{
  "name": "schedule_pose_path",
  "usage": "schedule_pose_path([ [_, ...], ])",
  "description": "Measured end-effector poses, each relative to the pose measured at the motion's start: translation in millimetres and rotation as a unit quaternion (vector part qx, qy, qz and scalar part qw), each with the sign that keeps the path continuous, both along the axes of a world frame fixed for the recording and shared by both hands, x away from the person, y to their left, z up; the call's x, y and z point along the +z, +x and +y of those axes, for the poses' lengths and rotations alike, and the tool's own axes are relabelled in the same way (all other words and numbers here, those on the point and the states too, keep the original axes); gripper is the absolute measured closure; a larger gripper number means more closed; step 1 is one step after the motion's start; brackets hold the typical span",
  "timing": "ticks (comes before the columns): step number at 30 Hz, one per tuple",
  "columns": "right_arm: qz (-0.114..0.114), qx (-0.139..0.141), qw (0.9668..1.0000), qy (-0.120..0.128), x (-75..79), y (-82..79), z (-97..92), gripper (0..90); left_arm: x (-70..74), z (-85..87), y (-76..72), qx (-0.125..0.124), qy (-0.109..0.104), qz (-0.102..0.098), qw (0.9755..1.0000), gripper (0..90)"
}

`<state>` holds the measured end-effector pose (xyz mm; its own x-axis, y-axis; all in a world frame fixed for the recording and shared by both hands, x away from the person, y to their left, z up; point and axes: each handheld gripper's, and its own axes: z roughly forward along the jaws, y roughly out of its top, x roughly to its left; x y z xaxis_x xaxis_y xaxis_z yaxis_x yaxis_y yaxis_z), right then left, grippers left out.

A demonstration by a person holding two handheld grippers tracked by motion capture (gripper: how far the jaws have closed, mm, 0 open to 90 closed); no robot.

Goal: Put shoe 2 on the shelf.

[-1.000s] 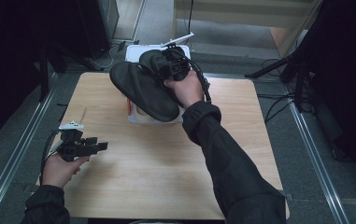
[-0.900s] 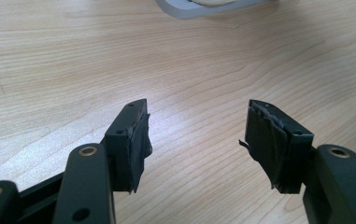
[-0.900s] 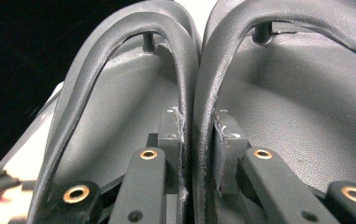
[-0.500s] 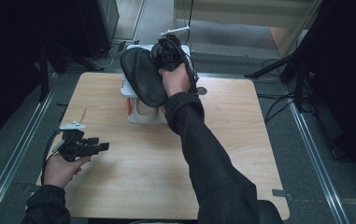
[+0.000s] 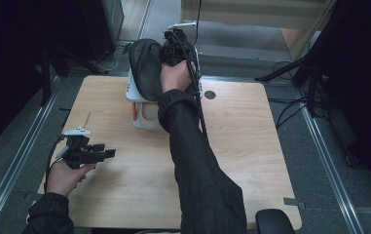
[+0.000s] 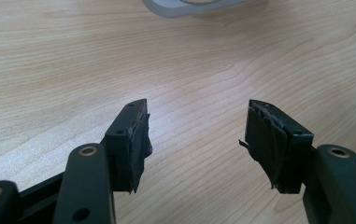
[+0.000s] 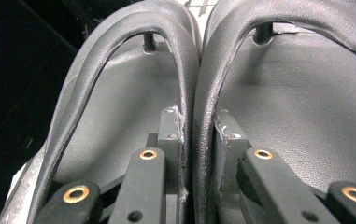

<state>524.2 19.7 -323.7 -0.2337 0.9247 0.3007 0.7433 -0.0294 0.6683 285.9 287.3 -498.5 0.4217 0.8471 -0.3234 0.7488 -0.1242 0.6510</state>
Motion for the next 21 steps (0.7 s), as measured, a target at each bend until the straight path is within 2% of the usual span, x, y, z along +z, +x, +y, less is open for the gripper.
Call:
schedule_pose_path([
  [5,-0.003,-0.019,0.9998,0.000,-1.8,2.7,5.3,76.8,0.0,-1.1,0.4,-0.006,-0.001,0.003,1.0000,40.3],
  [10,0.004,-0.040,0.9990,0.019,-6.0,6.4,5.7,76.7,-0.5,-2.4,0.9,-0.007,-0.001,0.002,1.0000,40.2],
  [21,0.009,-0.046,0.9987,0.021,-14.4,12.8,8.7,76.8,-0.8,-2.0,1.5,-0.011,-0.003,0.004,0.9999,40.2],
])
